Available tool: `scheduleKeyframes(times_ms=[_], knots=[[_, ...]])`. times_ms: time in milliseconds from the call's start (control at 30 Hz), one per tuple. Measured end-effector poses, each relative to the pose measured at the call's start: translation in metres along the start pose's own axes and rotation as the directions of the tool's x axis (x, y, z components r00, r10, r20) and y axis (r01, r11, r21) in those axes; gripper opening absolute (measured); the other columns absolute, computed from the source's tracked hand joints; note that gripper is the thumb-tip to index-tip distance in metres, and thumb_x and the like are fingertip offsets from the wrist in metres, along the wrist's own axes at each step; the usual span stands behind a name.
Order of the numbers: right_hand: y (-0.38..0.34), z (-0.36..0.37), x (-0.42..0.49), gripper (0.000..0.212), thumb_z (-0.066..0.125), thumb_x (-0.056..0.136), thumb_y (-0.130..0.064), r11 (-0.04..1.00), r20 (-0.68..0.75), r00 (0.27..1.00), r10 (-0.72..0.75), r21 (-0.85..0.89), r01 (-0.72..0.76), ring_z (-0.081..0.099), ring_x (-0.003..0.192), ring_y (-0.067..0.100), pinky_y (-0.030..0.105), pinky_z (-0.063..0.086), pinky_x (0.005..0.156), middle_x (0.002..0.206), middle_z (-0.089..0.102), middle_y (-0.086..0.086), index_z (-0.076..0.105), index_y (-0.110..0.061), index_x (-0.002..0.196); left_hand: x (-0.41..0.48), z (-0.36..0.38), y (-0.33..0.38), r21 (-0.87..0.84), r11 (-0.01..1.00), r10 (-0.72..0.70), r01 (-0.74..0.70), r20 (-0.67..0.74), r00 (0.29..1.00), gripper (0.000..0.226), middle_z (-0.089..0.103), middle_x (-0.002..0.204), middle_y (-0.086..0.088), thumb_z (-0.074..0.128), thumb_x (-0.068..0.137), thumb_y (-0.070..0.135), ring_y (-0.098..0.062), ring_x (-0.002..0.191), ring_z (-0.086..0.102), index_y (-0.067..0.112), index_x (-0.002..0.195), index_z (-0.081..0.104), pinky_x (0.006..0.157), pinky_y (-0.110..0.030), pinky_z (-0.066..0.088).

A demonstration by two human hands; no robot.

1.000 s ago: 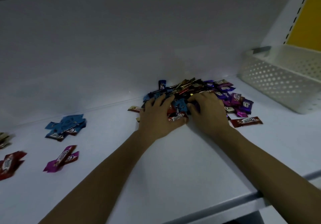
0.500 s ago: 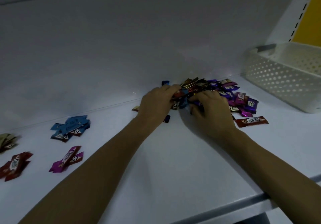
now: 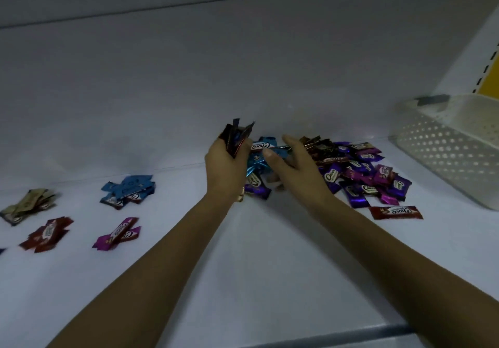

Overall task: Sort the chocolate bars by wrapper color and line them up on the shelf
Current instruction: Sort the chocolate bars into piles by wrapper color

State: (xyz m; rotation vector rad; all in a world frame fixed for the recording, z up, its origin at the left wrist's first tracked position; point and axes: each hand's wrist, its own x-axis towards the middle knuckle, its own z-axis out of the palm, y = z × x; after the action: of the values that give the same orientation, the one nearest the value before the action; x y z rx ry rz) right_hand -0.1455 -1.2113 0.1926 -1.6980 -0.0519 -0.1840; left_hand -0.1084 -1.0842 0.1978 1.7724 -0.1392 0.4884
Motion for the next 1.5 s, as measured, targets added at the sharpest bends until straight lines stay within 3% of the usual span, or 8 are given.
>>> scheduleKeyframes(times_ms=[200,367,667,767,933,1100,1300,1500], knots=[[-0.006,0.06,0.021,0.013,0.051,0.096,-0.012,0.99,-0.126,0.985,-0.119,0.065,0.128,0.059,0.076,0.006,0.021,0.05,0.066,0.085,0.058,-0.008,0.053,-0.014,0.109,-0.004,-0.019,-0.005,-0.354,0.893,-0.32,0.278,-0.067,0.945,0.011,0.07,0.094,-0.012,0.067,0.089,0.017,-0.029,0.089,0.069,0.014,0.099,0.063,0.086,-0.051,0.055],[-0.008,0.077,0.028,0.019,0.044,0.1,-0.011,0.97,-0.094,0.971,-0.22,0.085,0.228,0.055,0.067,-0.014,0.007,0.045,0.061,0.085,0.056,-0.015,0.053,-0.011,0.116,0.0,-0.033,0.0,-0.373,0.893,-0.298,0.251,-0.074,0.952,0.028,0.071,0.097,-0.011,0.07,0.086,0.014,-0.022,0.086,0.071,0.006,0.112,0.062,0.078,-0.036,0.059],[-0.003,0.073,0.026,0.027,0.037,0.102,-0.026,0.965,0.089,0.991,-0.099,0.25,0.074,0.055,0.088,0.003,0.004,0.043,0.062,0.108,0.058,-0.004,0.051,-0.023,0.125,-0.003,-0.064,-0.011,-0.383,0.871,-0.399,0.307,-0.189,0.897,0.036,0.064,0.086,-0.004,0.067,0.089,0.015,-0.003,0.056,0.062,0.002,0.12,0.055,0.05,-0.016,0.051],[0.017,0.068,0.02,0.022,0.052,0.096,-0.025,0.979,0.156,0.971,-0.181,-0.064,0.193,0.056,0.089,0.007,0.02,0.045,0.078,0.095,0.059,-0.009,0.05,-0.026,0.117,-0.007,-0.077,-0.016,-0.34,0.887,-0.391,0.312,-0.194,0.9,0.033,0.064,0.084,-0.003,0.065,0.089,0.016,-0.001,0.052,0.062,0.003,0.118,0.056,0.048,-0.015,0.049],[0.038,0.056,0.024,0.052,0.068,0.081,-0.046,0.687,0.497,0.845,-0.2,-0.543,0.482,0.044,0.118,0.013,0.036,0.033,0.103,0.119,0.052,-0.014,0.052,-0.029,0.127,-0.015,-0.091,-0.023,-0.305,0.884,-0.423,0.354,-0.202,0.883,0.023,0.064,0.082,-0.003,0.066,0.089,0.018,0.0,0.049,0.061,0.008,0.107,0.057,0.046,-0.016,0.048],[0.041,0.058,0.026,0.033,0.061,0.089,-0.032,0.611,0.347,0.9,-0.264,-0.662,0.434,0.042,0.119,0.016,0.027,0.025,0.096,0.123,0.057,-0.008,0.06,-0.028,0.122,-0.02,-0.094,-0.028,-0.314,0.88,-0.431,0.356,-0.213,0.877,0.034,0.063,0.08,-0.004,0.066,0.089,0.016,0.0,0.047,0.06,-0.001,0.117,0.056,0.045,-0.015,0.047],[-0.002,0.086,0.014,0.022,0.047,0.098,-0.033,0.981,0.256,0.955,-0.146,-0.087,0.173,0.059,0.078,0.011,0.022,0.045,0.067,0.084,0.062,-0.006,0.063,-0.019,0.103,-0.027,-0.104,-0.023,-0.313,0.893,-0.396,0.323,-0.208,0.894,0.02,0.066,0.084,-0.003,0.066,0.088,0.014,-0.002,0.056,0.066,0.009,0.106,0.058,0.051,-0.016,0.052],[-0.033,0.134,0.012,0.008,0.067,0.087,-0.015,0.994,0.371,0.923,-0.102,0.071,0.082,0.063,0.067,0.01,0.019,0.05,0.058,0.078,0.067,0.004,0.062,-0.014,0.081,-0.041,-0.145,-0.016,-0.259,0.928,-0.325,0.268,-0.207,0.923,0.029,0.07,0.098,-0.015,0.065,0.089,0.013,-0.024,0.083,0.071,0.003,0.116,0.059,0.069,-0.031,0.058]])
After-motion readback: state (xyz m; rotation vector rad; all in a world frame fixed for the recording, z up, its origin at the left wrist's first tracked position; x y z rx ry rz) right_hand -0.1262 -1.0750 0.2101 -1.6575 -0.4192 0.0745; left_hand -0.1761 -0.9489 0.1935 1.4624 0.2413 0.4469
